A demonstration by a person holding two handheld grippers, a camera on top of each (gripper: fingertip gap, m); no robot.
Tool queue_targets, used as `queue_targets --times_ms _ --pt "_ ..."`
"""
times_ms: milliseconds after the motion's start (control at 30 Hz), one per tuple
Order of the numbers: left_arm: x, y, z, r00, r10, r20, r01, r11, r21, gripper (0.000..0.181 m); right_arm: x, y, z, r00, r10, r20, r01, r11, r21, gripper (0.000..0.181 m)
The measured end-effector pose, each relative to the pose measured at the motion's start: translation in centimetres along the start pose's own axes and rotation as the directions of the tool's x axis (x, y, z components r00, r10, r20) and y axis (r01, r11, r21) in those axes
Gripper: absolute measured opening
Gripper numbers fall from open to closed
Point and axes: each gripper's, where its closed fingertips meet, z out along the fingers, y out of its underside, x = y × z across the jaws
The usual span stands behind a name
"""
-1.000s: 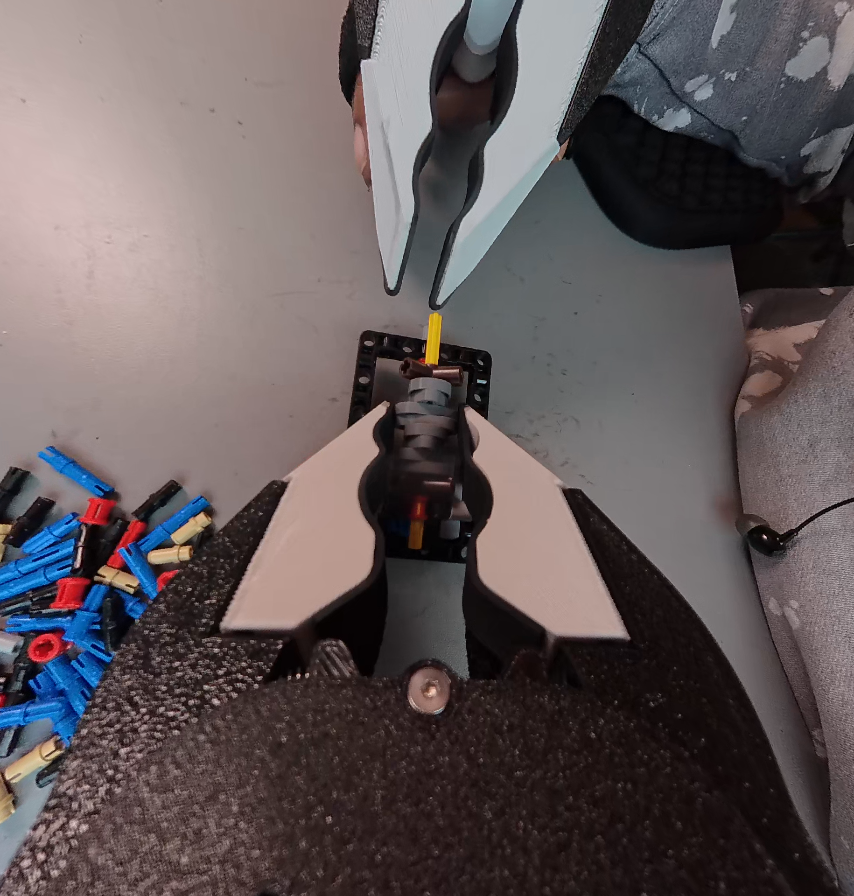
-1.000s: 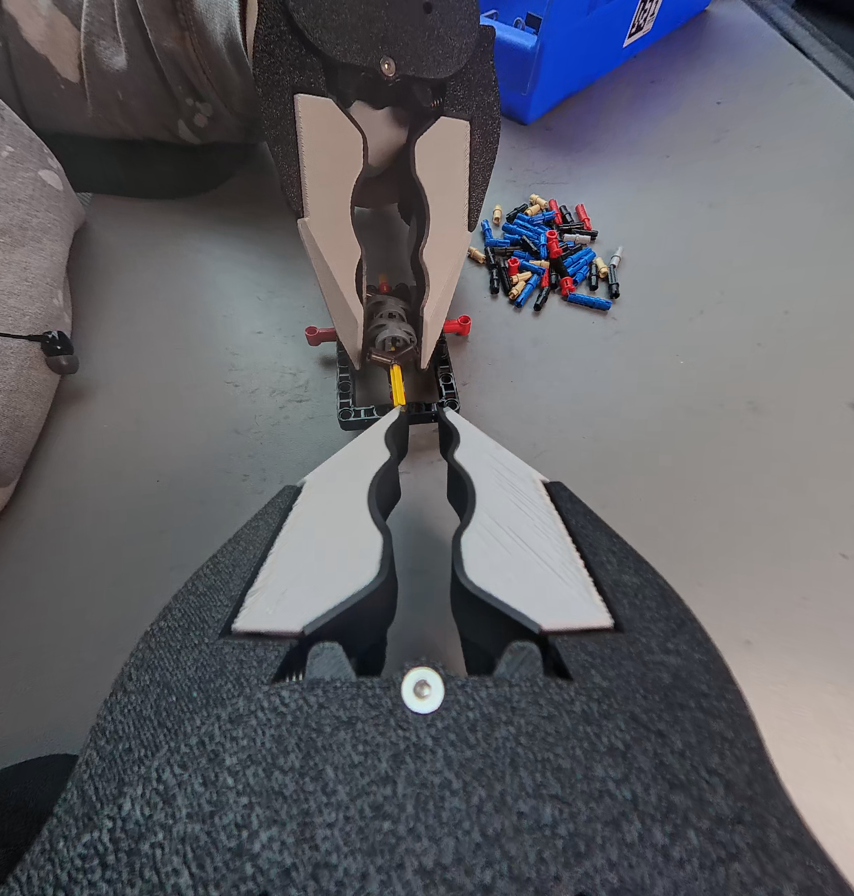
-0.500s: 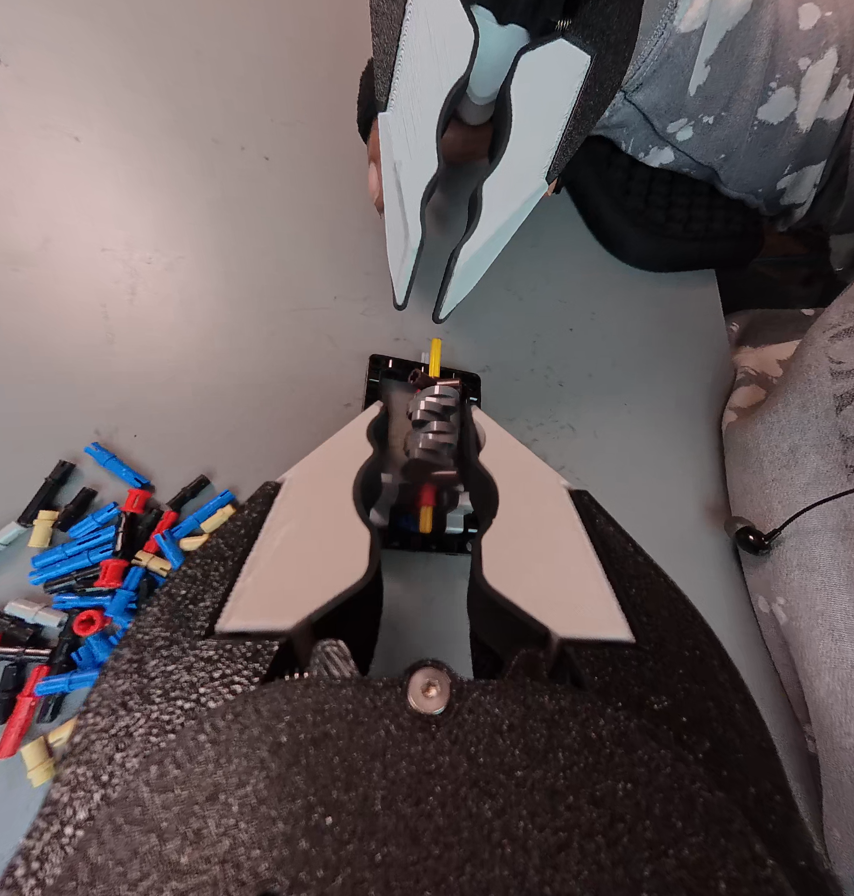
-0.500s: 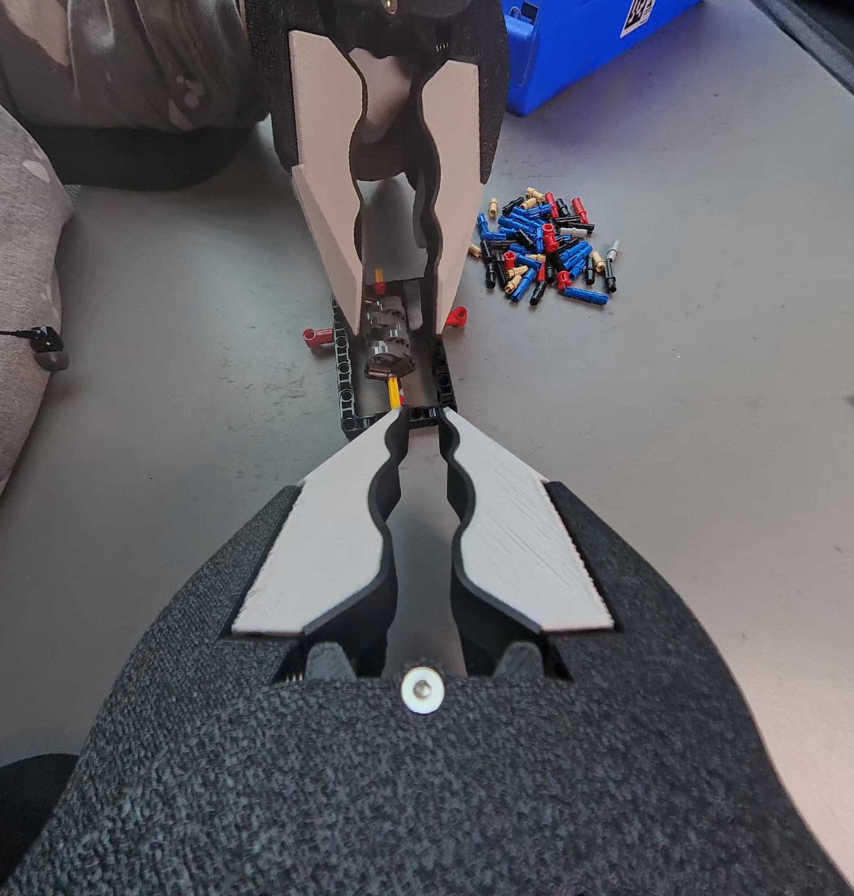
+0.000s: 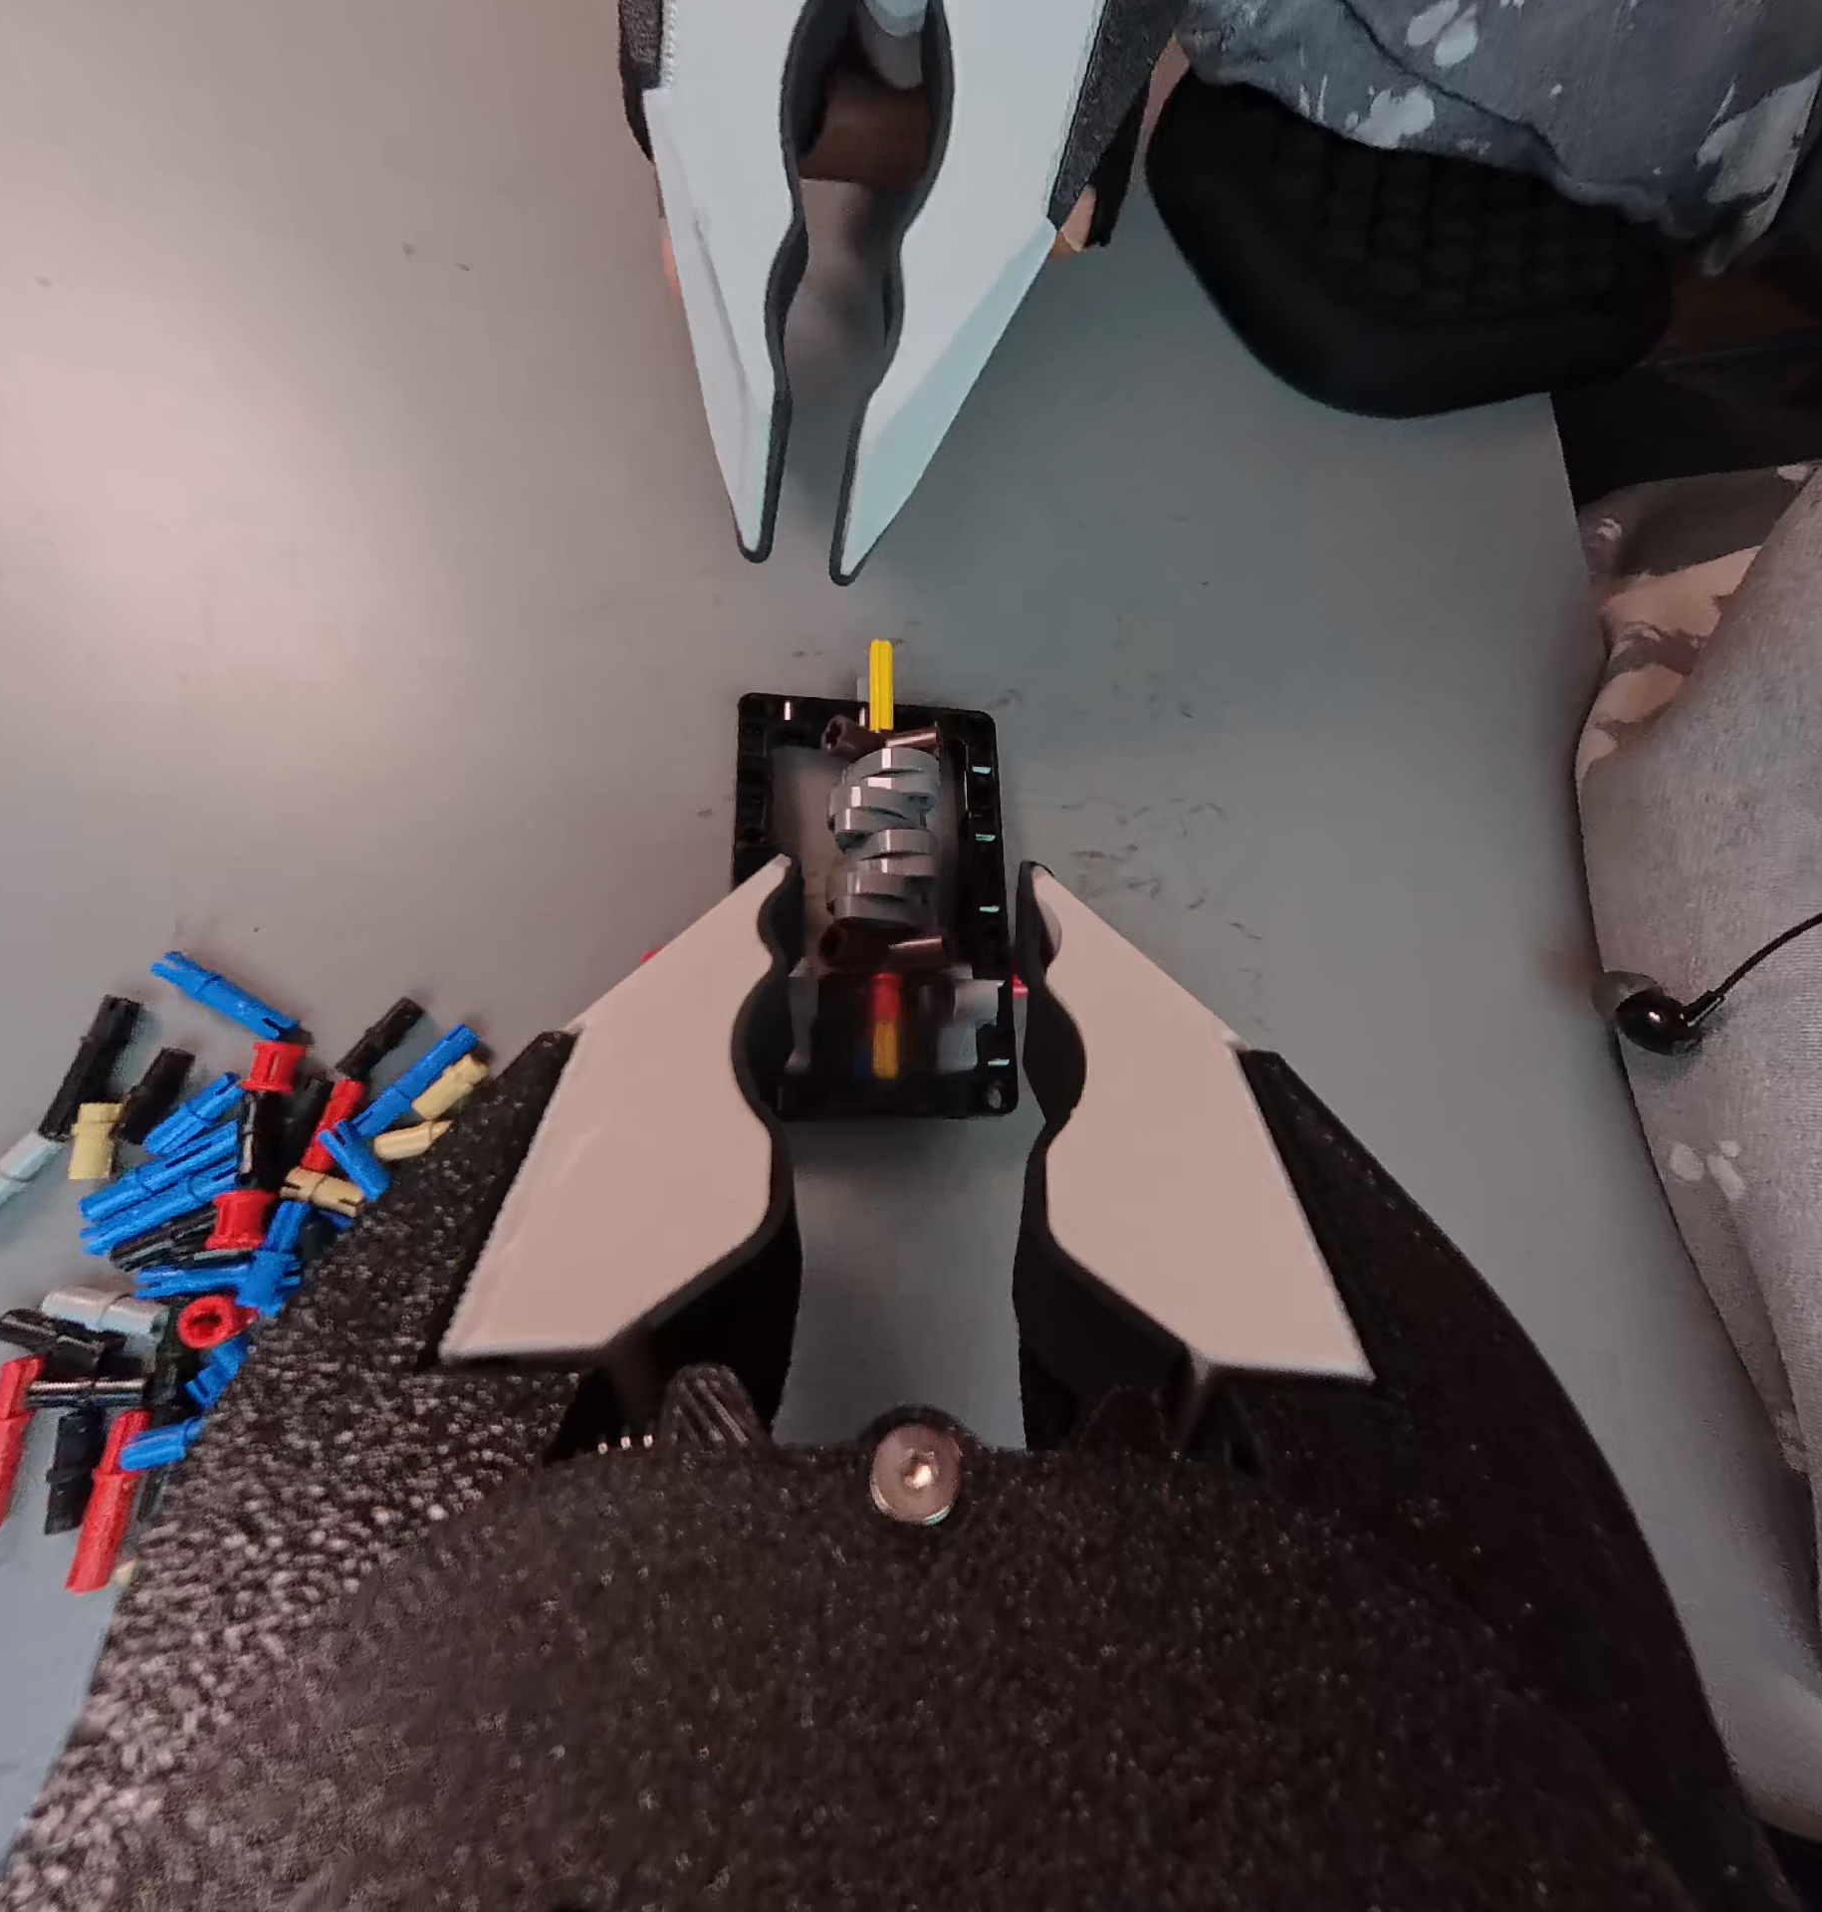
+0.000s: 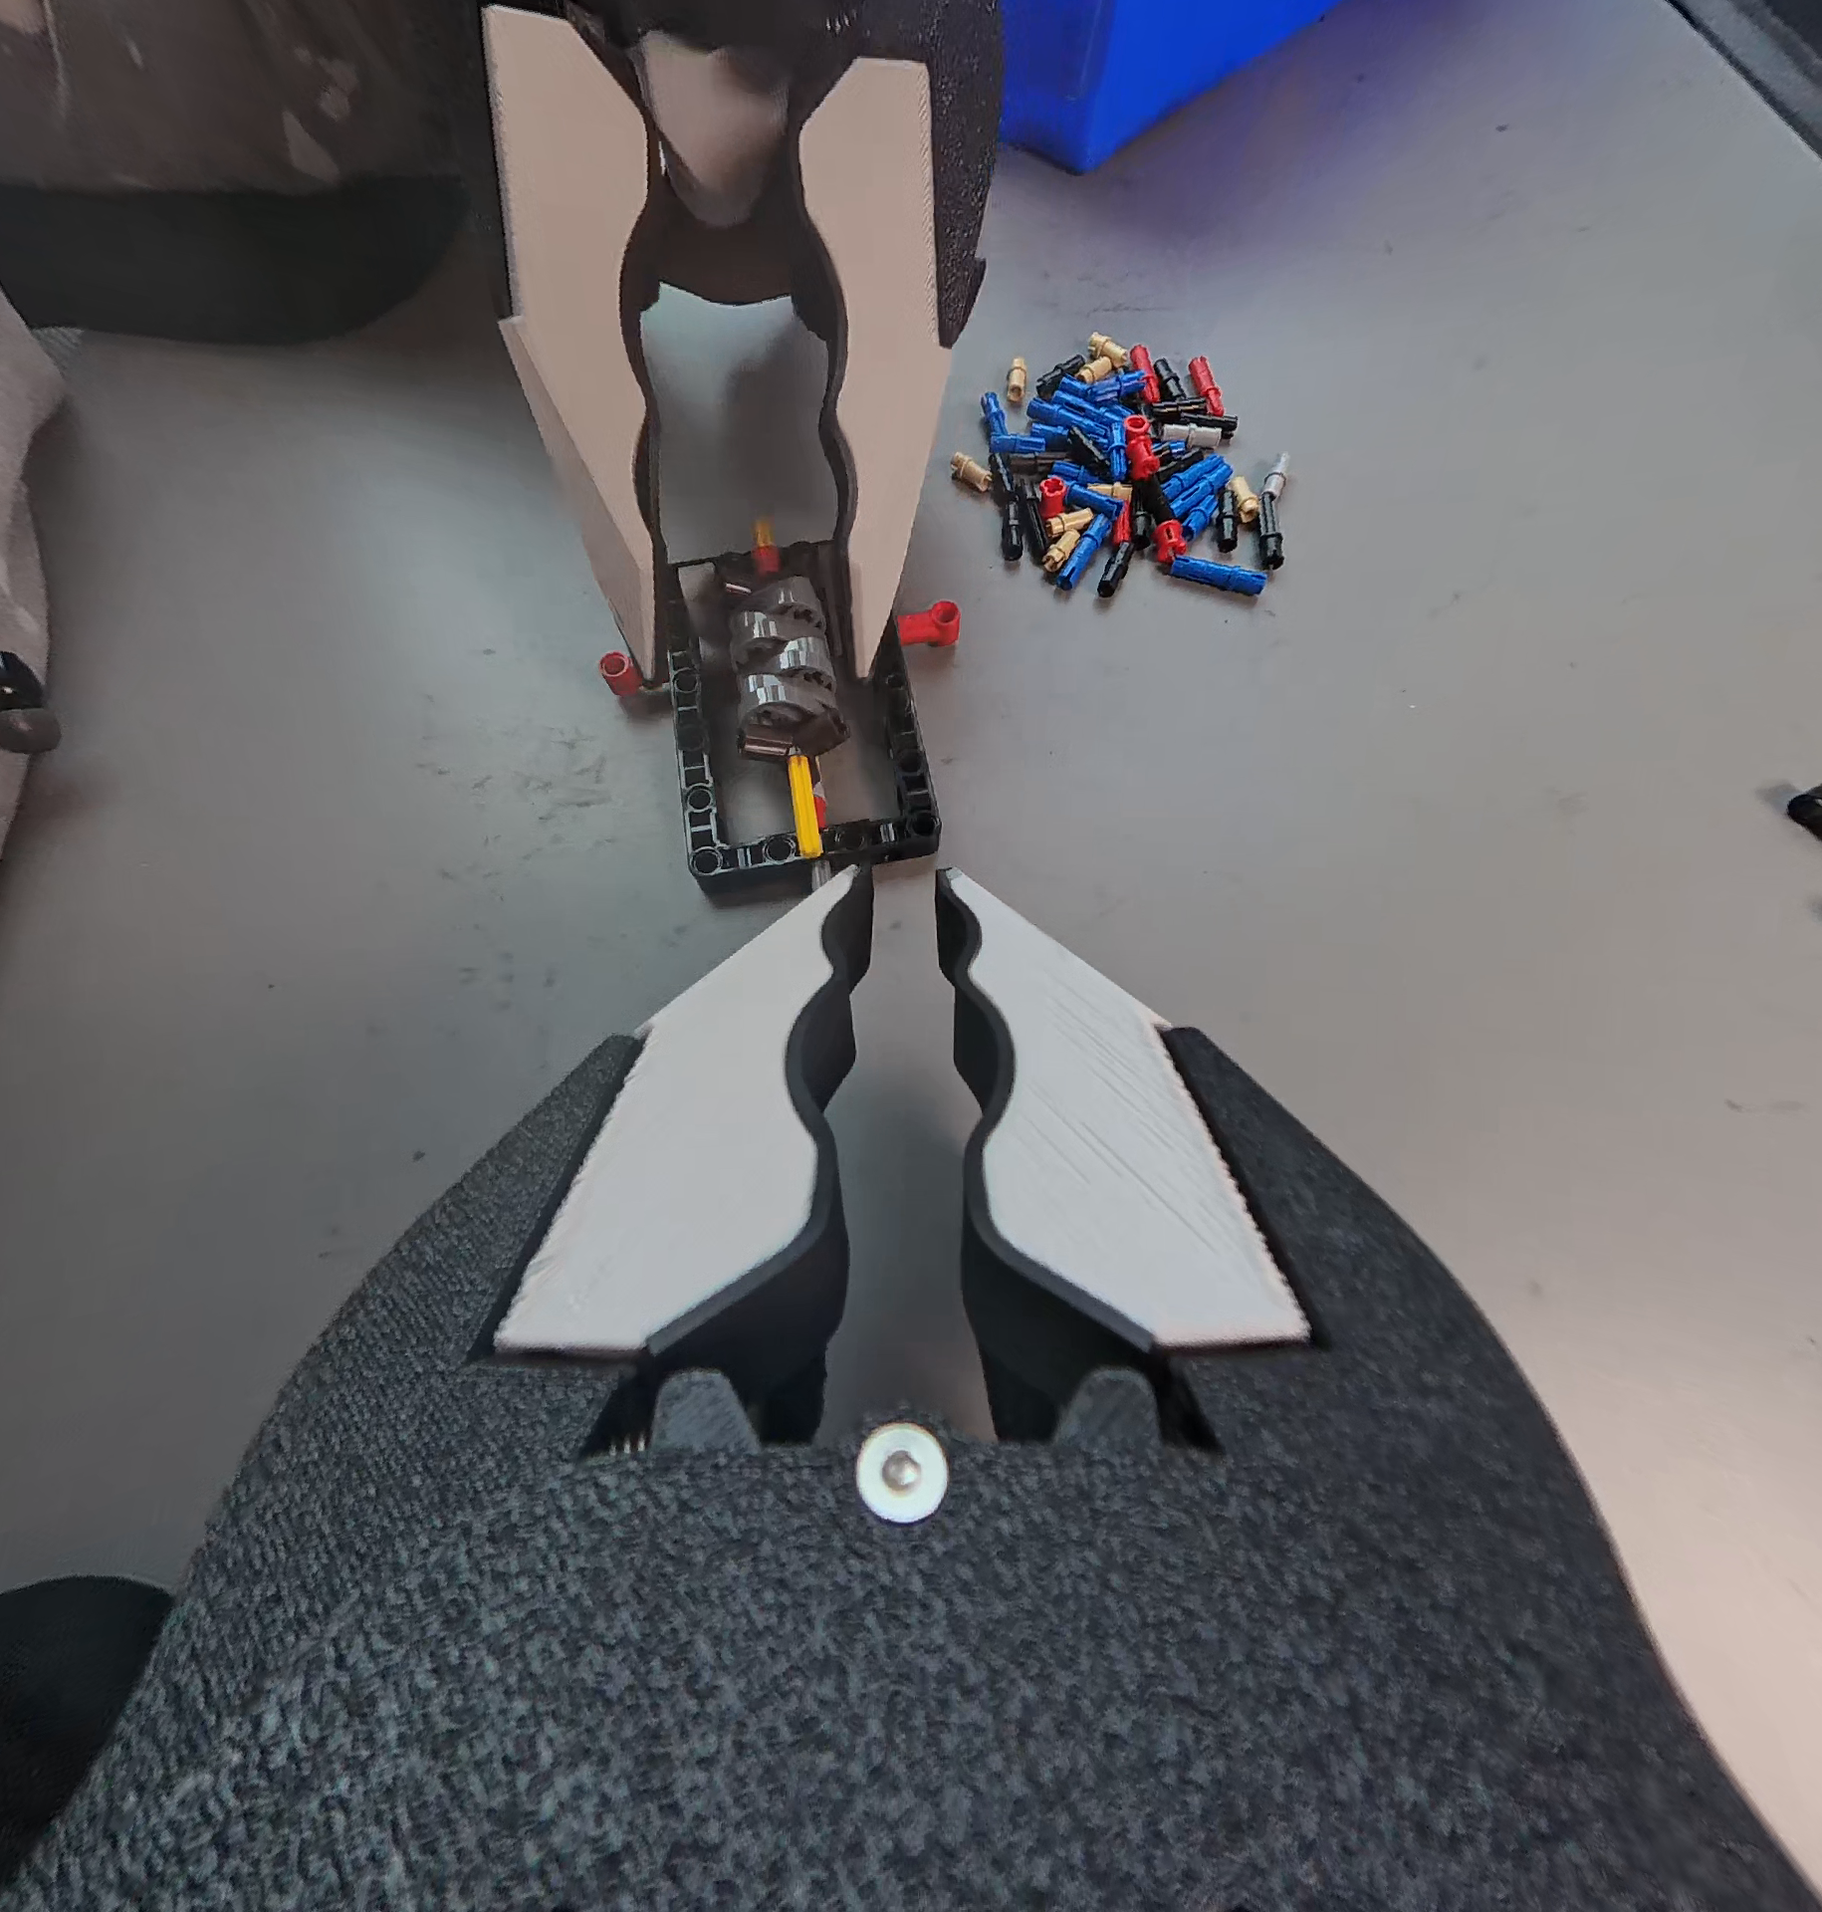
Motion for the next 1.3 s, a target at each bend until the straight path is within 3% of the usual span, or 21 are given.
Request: queue_targets --times_ms 167,333,533,700,867,1067,1167,1300 --pt "-0.1 0.4 0.7 1.000 0.018 0.019 -0.017 0.999 -0.030 0.024 -0.2 0.2 0.1 1.000 -0.009 0.007 0.009 1.000 -0.015 0.012" --pt "-0.4 -1.3 -0.4 0.983 -0.165 -0.085 0.174 0.980 0.101 0.025 -0.4 -0.2 0.0 1.000 -0.010 0.012 0.009 1.000 0.006 0.011" --pt "-0.8 -4.6 -3.5 0.850 -0.389 -0.354 0.495 0.821 0.286 0.025 -0.3 -1.5 -0.5 1.000 -0.006 0.005 0.006 0.997 0.072 0.014" --pt "-1.5 -5.7 -4.8 0.743 -0.453 -0.492 0.639 0.699 0.320 0.024 0.1 -4.1 -1.4 0.997 -0.048 -0.068 0.060 0.980 0.192 0.017" --pt "-2.2 -4.7 -3.6 0.742 -0.515 -0.428 0.652 0.703 0.285 0.023 0.0 -6.5 -2.3 0.954 -0.204 -0.220 0.256 0.936 0.241 0.022" --pt "-2.4 -3.7 -2.2 0.740 -0.571 -0.355 0.661 0.714 0.232 0.024 -1.0 -4.6 0.8 0.865 -0.426 -0.265 0.447 0.894 0.022 0.028" --pt "-2.3 -3.5 -2.0 0.737 -0.580 -0.348 0.665 0.714 0.218 0.024 -0.6 -4.1 1.6 0.820 -0.489 -0.298 0.498 0.866 -0.051 0.015" --pt "-2.9 -4.5 -3.4 0.743 -0.557 -0.373 0.663 0.691 0.288 0.030 -1.1 -4.8 1.0 0.839 -0.464 -0.284 0.492 0.870 0.031 0.008"
